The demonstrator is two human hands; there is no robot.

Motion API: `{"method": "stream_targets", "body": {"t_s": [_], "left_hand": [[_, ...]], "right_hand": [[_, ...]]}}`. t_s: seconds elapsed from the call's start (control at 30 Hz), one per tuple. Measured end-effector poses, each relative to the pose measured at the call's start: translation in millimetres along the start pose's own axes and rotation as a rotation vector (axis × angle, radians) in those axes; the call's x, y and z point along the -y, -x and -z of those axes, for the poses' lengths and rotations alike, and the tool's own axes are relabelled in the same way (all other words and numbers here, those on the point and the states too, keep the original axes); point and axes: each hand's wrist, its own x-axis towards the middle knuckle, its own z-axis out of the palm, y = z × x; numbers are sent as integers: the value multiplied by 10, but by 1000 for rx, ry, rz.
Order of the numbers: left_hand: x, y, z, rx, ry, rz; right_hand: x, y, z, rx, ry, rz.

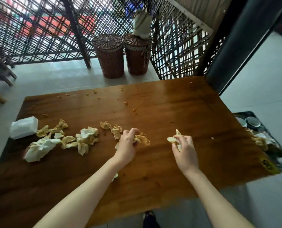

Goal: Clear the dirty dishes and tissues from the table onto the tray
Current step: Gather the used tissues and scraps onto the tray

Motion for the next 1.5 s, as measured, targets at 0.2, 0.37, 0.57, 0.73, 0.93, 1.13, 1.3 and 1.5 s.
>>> {"method": "stream_targets", "body": {"t_s": [0.2,0.37,0.57,0.73,0.93,1.13,1.3,1.5], "left_hand": [[-355,402,-170,86,104,-52],[-585,515,-421,151,161,-91],[-1006,431,-753,277,597,226],[-1389,348,-1093,352,775,339],[-2061,179,-1593,312,821,356],[-2802,36,-2150,320,888,359],[-3293,-40,-2571,377,866,428],[-3659,-293,-3038,411,880,514]], "right_hand": [[-260,561,477,-69,-46,-130],[-525,831,759,-166,-127,-269],[-916,938,1037,-251,-149,-313],[-1334,945,1317,-276,-145,-331],[-1965,785,1889,-295,-167,-333],[-2640,618,2597,-306,-142,-347],[-3159,585,2999,-300,-99,-414],[-3627,501,3187,-261,-86,-482]]}}
